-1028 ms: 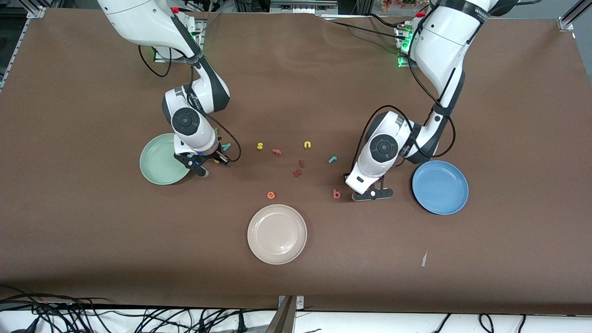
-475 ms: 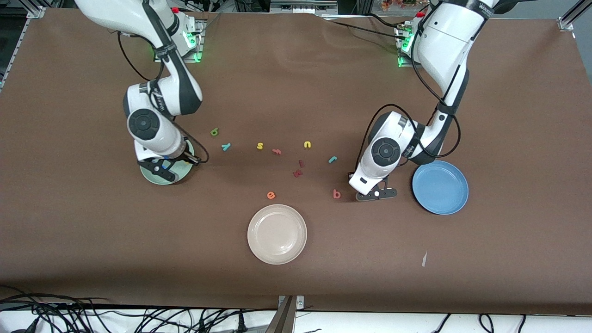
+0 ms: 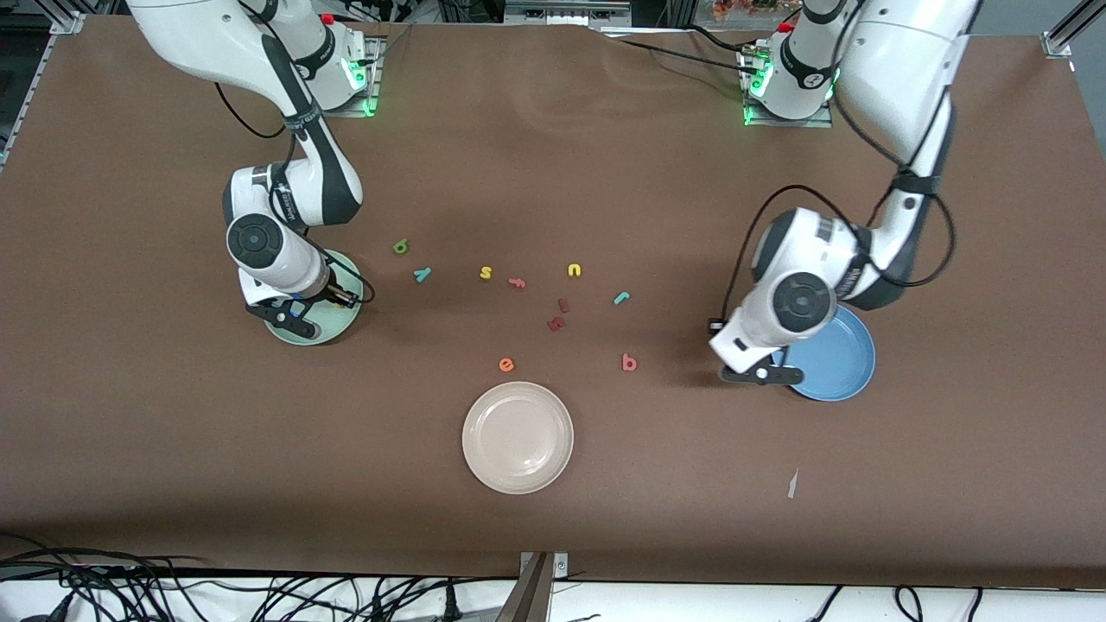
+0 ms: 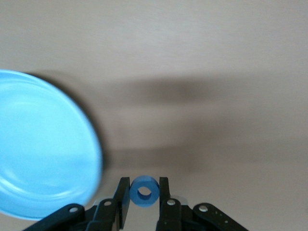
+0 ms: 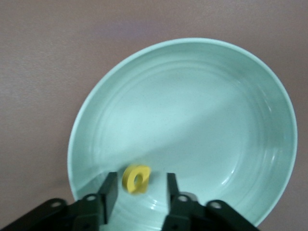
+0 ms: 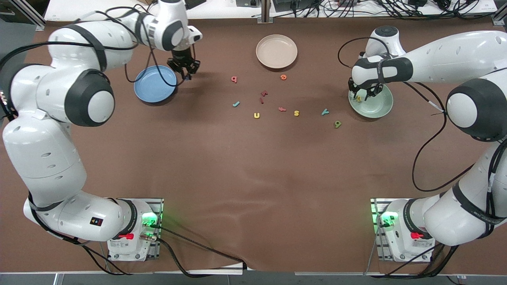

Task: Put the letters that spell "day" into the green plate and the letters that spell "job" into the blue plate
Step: 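Drop the a on the green plate while the left gripper places the o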

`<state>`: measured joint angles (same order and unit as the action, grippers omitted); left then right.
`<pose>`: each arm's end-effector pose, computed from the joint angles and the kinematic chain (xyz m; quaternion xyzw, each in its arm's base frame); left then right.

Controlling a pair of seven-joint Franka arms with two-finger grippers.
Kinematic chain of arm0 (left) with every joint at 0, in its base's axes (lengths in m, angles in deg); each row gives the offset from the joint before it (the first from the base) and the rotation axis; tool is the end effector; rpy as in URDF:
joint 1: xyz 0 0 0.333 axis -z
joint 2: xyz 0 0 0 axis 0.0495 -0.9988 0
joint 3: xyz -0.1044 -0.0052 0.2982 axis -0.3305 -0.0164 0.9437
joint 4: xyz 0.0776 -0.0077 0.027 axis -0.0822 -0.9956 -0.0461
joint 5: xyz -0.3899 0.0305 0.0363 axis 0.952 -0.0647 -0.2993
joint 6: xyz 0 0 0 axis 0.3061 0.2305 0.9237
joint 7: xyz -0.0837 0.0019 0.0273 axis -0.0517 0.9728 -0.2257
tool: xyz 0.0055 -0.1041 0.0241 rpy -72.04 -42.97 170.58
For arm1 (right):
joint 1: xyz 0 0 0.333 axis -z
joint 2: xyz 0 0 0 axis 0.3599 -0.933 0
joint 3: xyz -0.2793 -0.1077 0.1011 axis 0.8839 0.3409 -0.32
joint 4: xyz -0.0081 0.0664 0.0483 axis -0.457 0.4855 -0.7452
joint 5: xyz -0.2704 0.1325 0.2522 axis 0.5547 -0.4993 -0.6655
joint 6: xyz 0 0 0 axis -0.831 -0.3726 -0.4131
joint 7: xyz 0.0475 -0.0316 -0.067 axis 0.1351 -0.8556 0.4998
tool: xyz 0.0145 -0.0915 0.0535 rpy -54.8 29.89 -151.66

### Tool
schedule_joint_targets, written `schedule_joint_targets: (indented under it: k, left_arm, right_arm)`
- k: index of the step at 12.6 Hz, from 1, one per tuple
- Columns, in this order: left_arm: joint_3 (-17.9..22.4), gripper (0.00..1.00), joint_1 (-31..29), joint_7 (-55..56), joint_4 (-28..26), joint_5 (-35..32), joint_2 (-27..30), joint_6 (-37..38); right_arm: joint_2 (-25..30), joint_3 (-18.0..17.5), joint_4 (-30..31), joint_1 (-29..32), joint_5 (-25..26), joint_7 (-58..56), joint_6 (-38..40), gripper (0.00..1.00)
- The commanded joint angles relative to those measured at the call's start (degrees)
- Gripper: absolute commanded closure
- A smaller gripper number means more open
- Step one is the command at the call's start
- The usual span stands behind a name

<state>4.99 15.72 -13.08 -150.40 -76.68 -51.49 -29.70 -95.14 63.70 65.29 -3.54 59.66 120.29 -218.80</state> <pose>0.6289 -0.1720 0.2555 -0.9935 0.0434 0.0971 0.0400 0.5413 0.1212 0.1985 0.9761 -0.2020 -0.0440 0.0672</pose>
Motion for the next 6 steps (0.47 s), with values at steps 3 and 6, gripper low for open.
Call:
schedule_joint_targets:
  k: [3, 6]
  left_arm:
    - [-0.6, 0.81, -6.8, -13.2, -1.0, -8.9, 1.4, 2.2]
    - [-0.6, 0.61, -9.0, -17.6, -0.8, -11.9, -0.2, 0.6]
  right_arm:
    - [4.0, -3.7, -2.3, 0.2, -3.9, 0.5, 7.2, 0.00]
    - [4.0, -8.7, -2.6, 0.1, -5.8, 10.2, 5.3, 0.00]
